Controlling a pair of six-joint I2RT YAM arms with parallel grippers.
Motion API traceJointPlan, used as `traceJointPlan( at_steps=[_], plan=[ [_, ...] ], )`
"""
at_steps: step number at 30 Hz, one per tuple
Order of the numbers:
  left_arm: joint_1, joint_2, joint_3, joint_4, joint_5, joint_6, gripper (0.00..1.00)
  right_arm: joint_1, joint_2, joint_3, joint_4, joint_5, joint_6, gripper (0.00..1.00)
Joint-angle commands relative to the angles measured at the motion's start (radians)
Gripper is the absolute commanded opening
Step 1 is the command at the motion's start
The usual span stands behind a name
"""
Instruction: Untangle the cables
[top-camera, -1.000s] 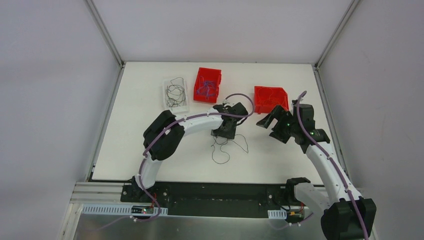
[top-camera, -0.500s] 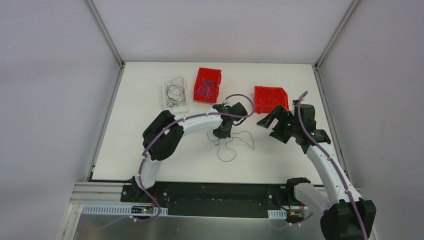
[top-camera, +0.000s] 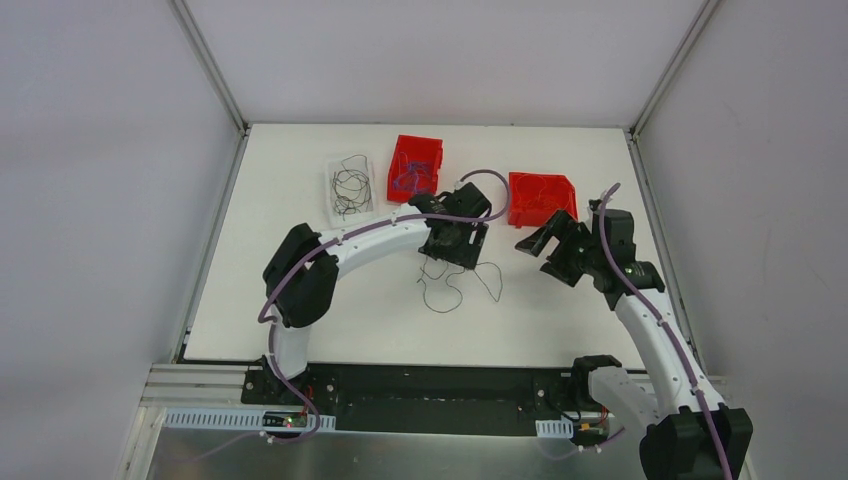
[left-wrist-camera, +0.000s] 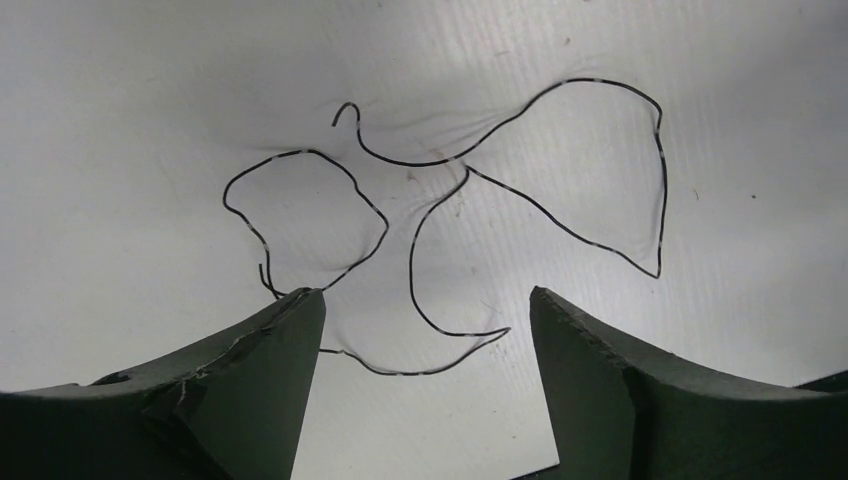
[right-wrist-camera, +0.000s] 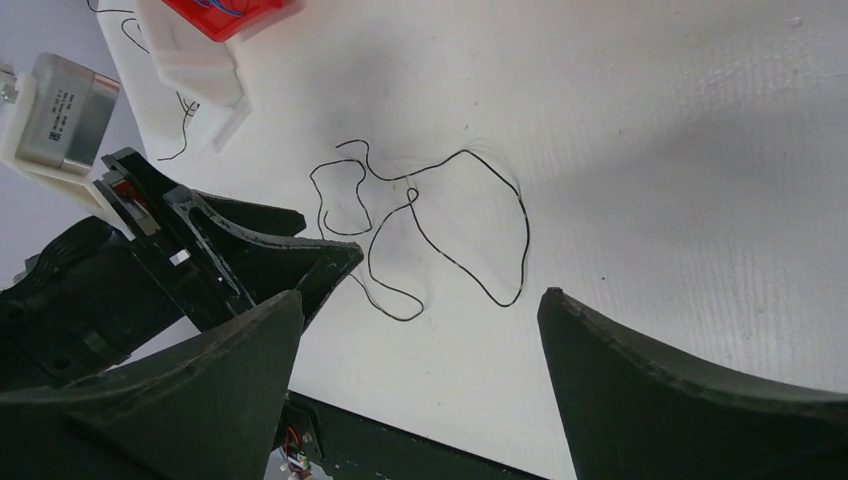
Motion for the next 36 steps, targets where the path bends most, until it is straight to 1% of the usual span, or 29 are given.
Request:
traceJointPlan(
  at_steps=[1, 2, 3, 4, 6, 8, 17, 19, 21, 22, 25, 26, 27, 30, 36],
  plan=[
    [0.000, 0.000, 0.019, 0.013, 0.110, 0.068, 0.81, -0.012, -0.029, -0.003, -0.013, -0.020, -0.018, 0.91],
    [0.000, 0.004, 0.016, 0.014, 0.112, 0.063, 0.85, -0.013, -0.030, -0.002, -0.014, -0.020, -0.018, 0.91],
    [0.000, 0.008, 0.013, 0.014, 0.117, 0.057, 0.96, -0.014, -0.031, -0.002, -0.016, -0.020, -0.018, 0.91],
    [0.001, 0.012, 0.010, 0.014, 0.123, 0.050, 0.99, -0.016, -0.033, -0.003, -0.016, -0.020, -0.018, 0.91],
    [0.001, 0.025, 0.011, 0.023, 0.178, 0.055, 0.99, -0.016, -0.032, -0.002, -0.015, -0.023, -0.017, 0.91],
    [0.001, 0.046, 0.019, 0.028, 0.197, 0.057, 0.99, -0.017, -0.029, -0.001, -0.015, -0.027, -0.017, 0.91],
    [0.002, 0.159, 0.044, 0.026, 0.158, 0.087, 0.98, -0.021, -0.027, 0.003, -0.015, -0.032, -0.019, 0.91],
    [0.007, 0.182, 0.050, 0.026, 0.153, 0.082, 0.95, -0.022, -0.025, 0.005, -0.015, -0.033, -0.019, 0.91],
    [0.012, 0.204, 0.058, 0.026, 0.161, 0.081, 0.80, -0.022, -0.024, 0.004, -0.015, -0.034, -0.019, 0.91],
    [0.013, 0.213, 0.064, 0.026, 0.167, 0.081, 0.66, -0.024, -0.023, 0.006, -0.015, -0.034, -0.020, 0.91],
    [0.018, 0.211, 0.060, 0.025, 0.154, 0.070, 0.17, -0.028, -0.020, 0.009, -0.017, -0.035, -0.023, 0.91],
    [0.021, 0.200, 0.055, 0.023, 0.145, 0.066, 0.05, -0.029, -0.019, 0.011, -0.018, -0.034, -0.024, 0.91],
    [0.024, 0.188, 0.048, 0.021, 0.144, 0.061, 0.00, -0.030, -0.020, 0.011, -0.018, -0.034, -0.025, 0.91],
    [0.049, 0.135, 0.030, 0.007, 0.135, 0.060, 0.00, -0.033, -0.013, 0.012, -0.018, -0.037, -0.026, 0.91],
    [0.138, -0.049, -0.018, -0.016, 0.266, 0.073, 0.00, -0.036, 0.000, 0.018, -0.015, -0.047, -0.027, 0.91]
  ],
)
